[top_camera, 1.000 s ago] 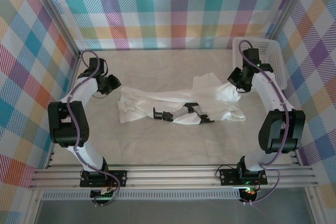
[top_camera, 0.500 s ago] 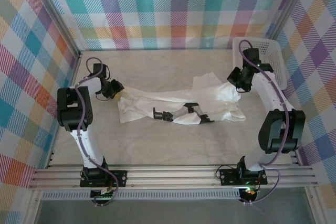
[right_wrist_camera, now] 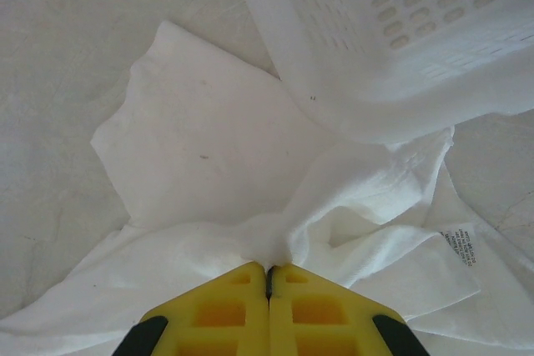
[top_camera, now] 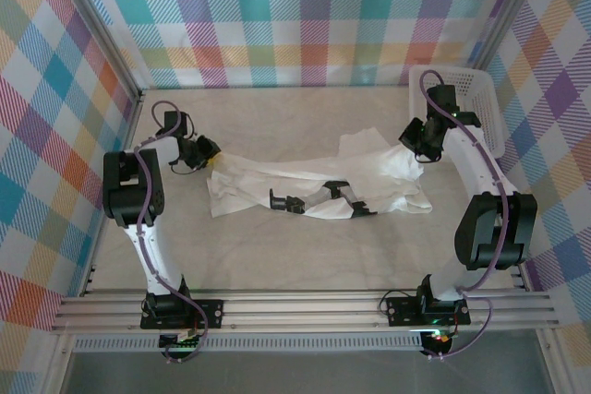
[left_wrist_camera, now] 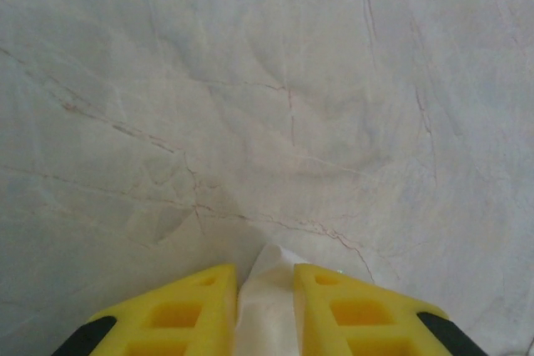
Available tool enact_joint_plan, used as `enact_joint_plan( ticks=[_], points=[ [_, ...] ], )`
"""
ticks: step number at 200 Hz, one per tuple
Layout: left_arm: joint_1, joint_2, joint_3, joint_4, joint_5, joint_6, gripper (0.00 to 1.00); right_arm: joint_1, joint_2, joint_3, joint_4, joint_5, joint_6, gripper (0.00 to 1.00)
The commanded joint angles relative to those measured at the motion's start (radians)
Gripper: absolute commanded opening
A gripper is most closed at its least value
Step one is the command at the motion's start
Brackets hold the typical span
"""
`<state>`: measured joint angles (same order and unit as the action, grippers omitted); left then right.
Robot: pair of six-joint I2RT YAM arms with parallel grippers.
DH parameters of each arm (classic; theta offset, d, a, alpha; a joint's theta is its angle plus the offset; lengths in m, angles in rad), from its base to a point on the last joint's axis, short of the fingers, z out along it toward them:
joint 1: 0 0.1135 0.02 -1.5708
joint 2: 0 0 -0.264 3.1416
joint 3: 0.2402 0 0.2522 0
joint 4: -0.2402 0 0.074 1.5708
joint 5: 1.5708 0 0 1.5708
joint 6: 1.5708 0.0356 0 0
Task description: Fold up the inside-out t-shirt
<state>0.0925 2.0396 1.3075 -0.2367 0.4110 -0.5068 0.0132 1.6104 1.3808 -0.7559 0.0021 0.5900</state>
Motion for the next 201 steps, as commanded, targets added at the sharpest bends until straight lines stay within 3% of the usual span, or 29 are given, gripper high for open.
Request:
enact_joint_plan(
  ticks=[1, 16, 39, 47, 71, 82, 112, 150, 201],
  points=[
    [0.001, 0.016, 0.033, -0.027, 0.035, 0.002, 0.25, -0.005, 0.001, 0.024, 0.000, -0.012, 0.005, 0.00],
    [-0.002, 0.018, 0.040, -0.033, 0.053, 0.000, 0.21, -0.005, 0.003, 0.026, 0.000, -0.013, 0.006, 0.00],
    [-0.005, -0.004, 0.041, -0.031, 0.055, -0.002, 0.00, -0.005, 0.003, 0.030, 0.000, -0.010, 0.010, 0.00],
    [-0.005, -0.017, 0.044, -0.031, 0.059, -0.008, 0.00, -0.005, 0.004, 0.029, 0.001, -0.007, 0.010, 0.00],
    [-0.006, -0.082, 0.042, -0.028, 0.066, -0.029, 0.00, -0.006, 0.013, 0.050, -0.027, 0.007, -0.004, 0.41],
    [-0.005, -0.119, 0.043, -0.033, 0.055, -0.035, 0.00, -0.011, 0.012, 0.062, -0.052, 0.017, -0.014, 0.48],
    [-0.006, -0.216, 0.026, -0.072, 0.015, -0.036, 0.00, -0.022, -0.071, -0.004, -0.054, 0.042, -0.027, 0.51],
    [-0.006, -0.292, -0.024, -0.098, -0.047, -0.016, 0.00, -0.044, -0.222, -0.276, 0.050, 0.095, 0.007, 0.54],
    [-0.009, -0.321, -0.060, -0.084, -0.020, -0.003, 0.00, -0.097, -0.058, -0.341, 0.152, -0.058, -0.026, 0.58]
  ],
)
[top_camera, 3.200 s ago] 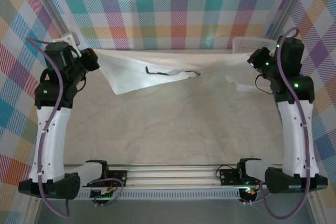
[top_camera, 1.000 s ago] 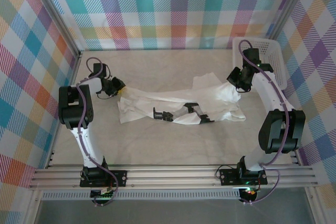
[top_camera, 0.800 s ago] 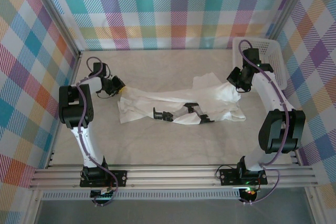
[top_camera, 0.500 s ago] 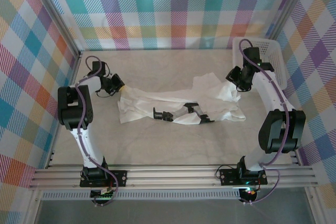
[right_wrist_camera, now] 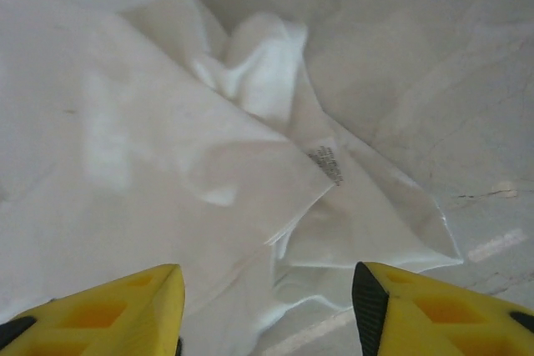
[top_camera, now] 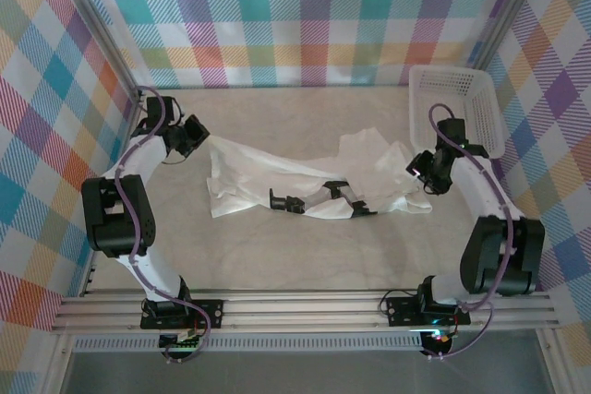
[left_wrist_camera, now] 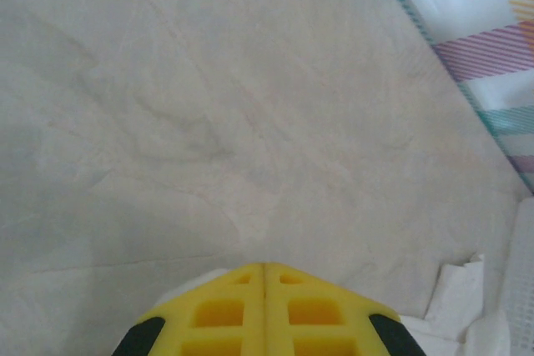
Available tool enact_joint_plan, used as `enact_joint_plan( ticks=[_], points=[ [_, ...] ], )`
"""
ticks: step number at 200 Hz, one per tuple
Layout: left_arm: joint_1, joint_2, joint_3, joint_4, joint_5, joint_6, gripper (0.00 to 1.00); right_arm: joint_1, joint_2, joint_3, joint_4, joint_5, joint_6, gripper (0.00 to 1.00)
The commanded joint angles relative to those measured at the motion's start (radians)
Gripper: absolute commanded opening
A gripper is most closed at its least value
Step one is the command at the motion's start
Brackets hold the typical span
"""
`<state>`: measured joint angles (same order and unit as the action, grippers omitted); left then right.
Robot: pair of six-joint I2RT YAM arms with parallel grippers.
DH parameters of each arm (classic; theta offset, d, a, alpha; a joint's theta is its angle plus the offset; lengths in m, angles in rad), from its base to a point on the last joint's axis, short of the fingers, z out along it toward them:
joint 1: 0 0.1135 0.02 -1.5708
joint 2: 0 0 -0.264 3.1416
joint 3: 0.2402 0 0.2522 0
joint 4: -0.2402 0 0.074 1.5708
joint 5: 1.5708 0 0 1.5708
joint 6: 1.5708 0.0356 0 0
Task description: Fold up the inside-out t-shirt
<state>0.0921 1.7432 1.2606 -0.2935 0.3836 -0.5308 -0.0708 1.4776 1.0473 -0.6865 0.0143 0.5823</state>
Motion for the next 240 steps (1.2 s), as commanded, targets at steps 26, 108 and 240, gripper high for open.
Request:
enact_joint_plan(
  ticks=[26, 108, 240],
  points=[
    [-0.009, -0.039, -0.021, -0.036, 0.005, 0.027, 0.00, -0.016, 0.144, -0.006, 0.134, -0.090, -0.003, 0.57],
    [-0.009, -0.044, -0.013, -0.047, 0.001, 0.028, 0.00, -0.018, 0.219, -0.024, 0.115, -0.074, 0.001, 0.59],
    [-0.011, -0.162, 0.242, -0.185, 0.009, 0.038, 0.00, -0.016, -0.043, 0.329, -0.034, -0.185, 0.032, 0.00]
  ],
)
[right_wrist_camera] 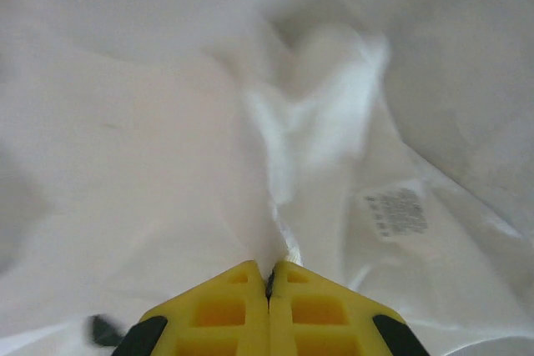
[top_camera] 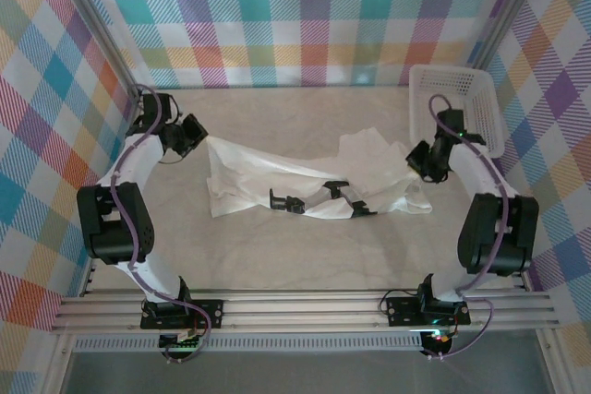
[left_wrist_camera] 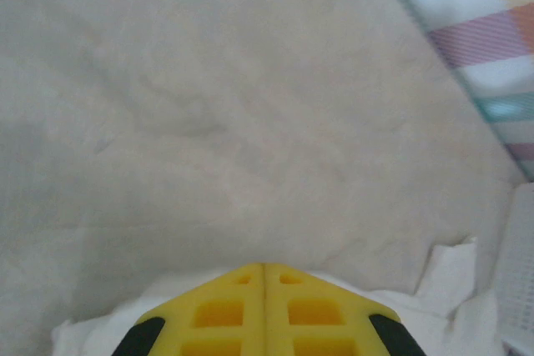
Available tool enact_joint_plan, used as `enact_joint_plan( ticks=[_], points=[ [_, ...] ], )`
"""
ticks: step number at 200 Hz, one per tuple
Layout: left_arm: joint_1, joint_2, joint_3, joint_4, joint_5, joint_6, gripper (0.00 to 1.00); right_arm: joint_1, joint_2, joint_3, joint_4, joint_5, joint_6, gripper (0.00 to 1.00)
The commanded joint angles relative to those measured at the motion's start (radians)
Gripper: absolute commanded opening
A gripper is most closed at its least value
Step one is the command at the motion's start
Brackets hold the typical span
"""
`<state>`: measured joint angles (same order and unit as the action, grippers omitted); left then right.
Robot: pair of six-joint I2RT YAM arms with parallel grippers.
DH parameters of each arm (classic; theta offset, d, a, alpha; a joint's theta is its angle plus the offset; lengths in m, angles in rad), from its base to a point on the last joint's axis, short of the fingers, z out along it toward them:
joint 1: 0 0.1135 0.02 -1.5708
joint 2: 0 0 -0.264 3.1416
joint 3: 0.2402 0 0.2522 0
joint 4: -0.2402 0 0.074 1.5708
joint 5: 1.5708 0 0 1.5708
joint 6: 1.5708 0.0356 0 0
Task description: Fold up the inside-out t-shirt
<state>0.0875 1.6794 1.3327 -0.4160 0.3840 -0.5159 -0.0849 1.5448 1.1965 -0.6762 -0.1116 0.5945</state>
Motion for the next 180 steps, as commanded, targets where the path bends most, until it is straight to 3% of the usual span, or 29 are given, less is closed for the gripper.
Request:
enact_joint_plan(
  ticks=[1, 62, 119, 180],
  points=[
    [-0.006, -0.099, 0.177, -0.067, 0.009, 0.023, 0.00, -0.001, -0.113, 0.191, -0.045, -0.058, 0.021, 0.00],
    [-0.006, -0.234, 0.488, -0.203, 0.010, 0.031, 0.00, -0.002, -0.186, 0.668, -0.083, -0.021, 0.034, 0.00],
    [-0.006, -0.347, 0.621, -0.268, 0.016, 0.035, 0.00, -0.002, -0.243, 0.874, -0.060, 0.018, 0.053, 0.00],
    [-0.006, -0.470, 0.749, -0.279, -0.048, 0.053, 0.00, -0.002, -0.296, 1.055, -0.031, 0.073, 0.024, 0.00]
  ],
)
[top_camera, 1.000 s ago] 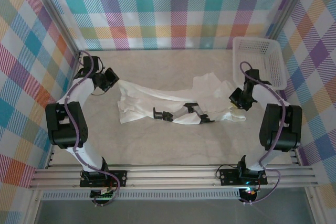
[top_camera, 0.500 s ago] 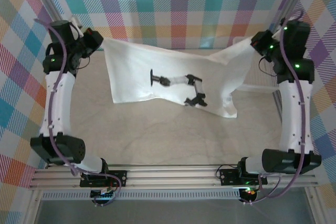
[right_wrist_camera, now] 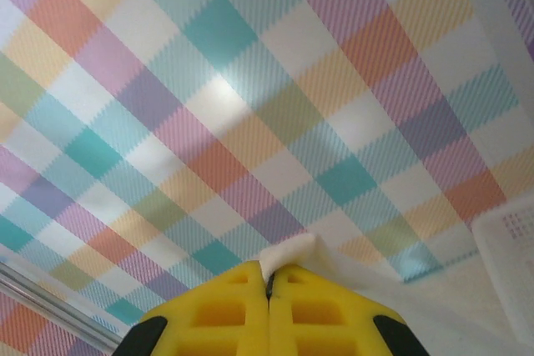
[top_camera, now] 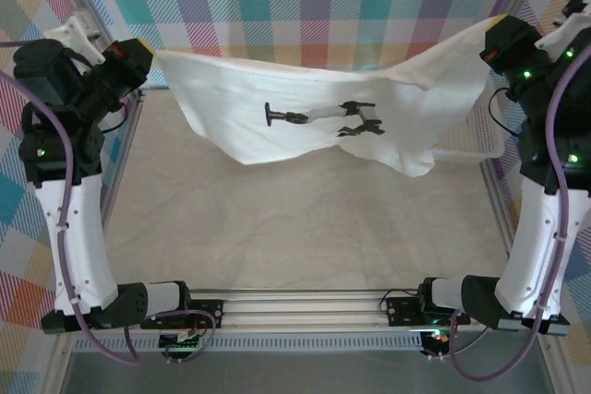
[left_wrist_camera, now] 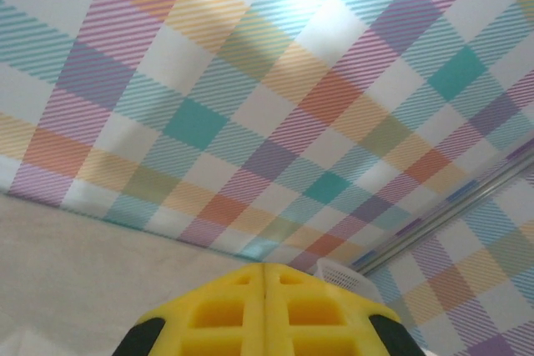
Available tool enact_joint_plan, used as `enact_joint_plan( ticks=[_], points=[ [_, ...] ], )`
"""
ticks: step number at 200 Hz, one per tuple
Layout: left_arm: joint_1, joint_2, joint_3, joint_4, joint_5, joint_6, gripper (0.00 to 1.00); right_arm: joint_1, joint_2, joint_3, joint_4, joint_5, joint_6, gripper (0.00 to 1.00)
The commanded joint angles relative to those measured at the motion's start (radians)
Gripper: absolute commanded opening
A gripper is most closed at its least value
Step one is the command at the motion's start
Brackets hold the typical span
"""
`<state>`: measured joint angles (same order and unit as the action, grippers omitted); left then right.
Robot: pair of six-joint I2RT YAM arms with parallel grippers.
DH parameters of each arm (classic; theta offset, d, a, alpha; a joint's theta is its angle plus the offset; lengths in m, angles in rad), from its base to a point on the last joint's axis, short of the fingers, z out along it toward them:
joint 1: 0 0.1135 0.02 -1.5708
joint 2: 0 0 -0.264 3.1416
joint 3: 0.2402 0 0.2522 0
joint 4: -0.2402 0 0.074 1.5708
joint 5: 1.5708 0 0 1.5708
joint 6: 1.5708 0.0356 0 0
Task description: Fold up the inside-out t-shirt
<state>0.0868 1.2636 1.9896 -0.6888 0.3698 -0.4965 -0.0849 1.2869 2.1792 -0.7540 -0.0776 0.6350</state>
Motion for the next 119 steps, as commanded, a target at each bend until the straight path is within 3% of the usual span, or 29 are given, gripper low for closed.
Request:
enact_joint_plan(
  ticks=[1, 42, 78, 91, 119],
  points=[
    [-0.006, -0.054, 0.095, -0.008, -0.036, 0.034, 0.00, -0.001, -0.036, 0.074, 0.047, 0.039, -0.017, 0.00],
    [-0.005, 0.060, 0.144, -0.027, -0.062, 0.027, 0.00, -0.002, 0.074, 0.138, 0.098, 0.026, 0.003, 0.00],
    [-0.014, 0.215, 0.132, -0.101, 0.018, 0.009, 0.00, -0.002, 0.216, 0.209, 0.113, -0.188, 0.044, 0.00],
    [-0.066, 0.189, -0.001, -0.090, 0.010, 0.028, 0.00, -0.002, 0.175, 0.105, 0.116, -0.197, 0.051, 0.00],
    [-0.283, 0.096, -0.436, 0.164, -0.011, -0.019, 0.04, -0.002, 0.033, -0.174, 0.148, -0.113, 0.024, 0.00]
  ],
)
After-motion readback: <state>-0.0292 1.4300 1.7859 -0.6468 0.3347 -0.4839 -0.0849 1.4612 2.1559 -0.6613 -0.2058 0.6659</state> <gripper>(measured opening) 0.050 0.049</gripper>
